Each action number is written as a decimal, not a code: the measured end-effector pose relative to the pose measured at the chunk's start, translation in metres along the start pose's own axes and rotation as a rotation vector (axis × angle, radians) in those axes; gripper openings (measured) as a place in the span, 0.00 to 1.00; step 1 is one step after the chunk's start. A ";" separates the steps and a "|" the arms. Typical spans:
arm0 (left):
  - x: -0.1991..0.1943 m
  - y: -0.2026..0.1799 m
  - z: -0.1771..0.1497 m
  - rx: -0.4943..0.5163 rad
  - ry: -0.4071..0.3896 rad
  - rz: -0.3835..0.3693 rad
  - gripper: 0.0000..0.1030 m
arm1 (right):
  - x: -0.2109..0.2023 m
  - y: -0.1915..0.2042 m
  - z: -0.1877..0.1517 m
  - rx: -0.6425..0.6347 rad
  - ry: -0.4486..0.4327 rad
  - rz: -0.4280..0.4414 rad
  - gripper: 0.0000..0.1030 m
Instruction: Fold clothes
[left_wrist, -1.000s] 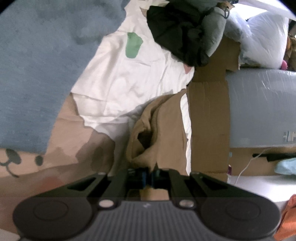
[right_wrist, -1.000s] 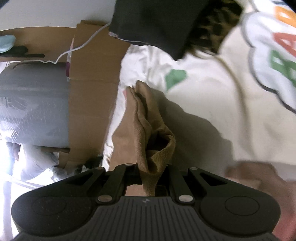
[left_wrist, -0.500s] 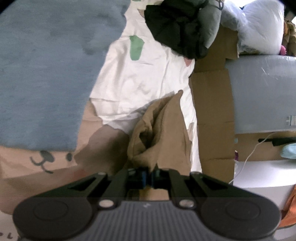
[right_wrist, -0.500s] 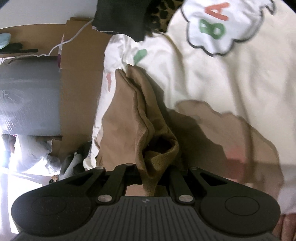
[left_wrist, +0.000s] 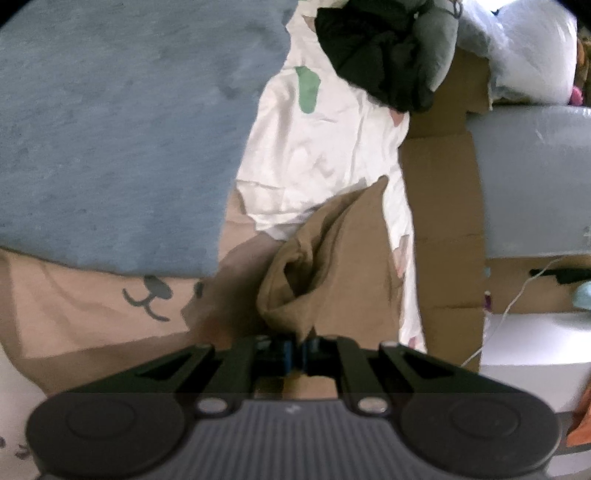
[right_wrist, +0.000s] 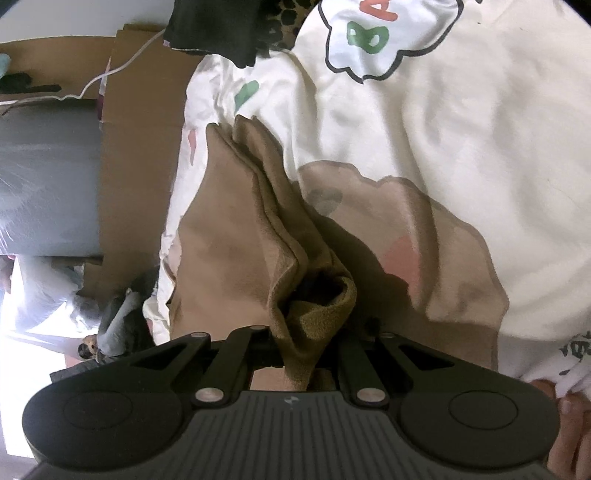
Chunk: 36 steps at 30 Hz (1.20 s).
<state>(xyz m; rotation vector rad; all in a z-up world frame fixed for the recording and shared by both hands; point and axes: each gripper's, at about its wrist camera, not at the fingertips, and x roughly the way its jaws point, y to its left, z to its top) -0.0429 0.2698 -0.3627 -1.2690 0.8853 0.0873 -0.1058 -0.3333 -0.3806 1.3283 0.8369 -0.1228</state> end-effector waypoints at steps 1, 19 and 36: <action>0.002 0.001 0.001 0.009 0.004 0.014 0.05 | 0.001 0.000 0.000 -0.007 0.002 -0.010 0.04; 0.010 0.024 0.006 -0.024 0.030 0.012 0.06 | -0.039 0.042 0.038 -0.207 0.024 -0.191 0.34; 0.010 0.029 0.010 -0.006 0.041 -0.025 0.06 | 0.050 0.185 0.013 -0.790 0.366 -0.341 0.35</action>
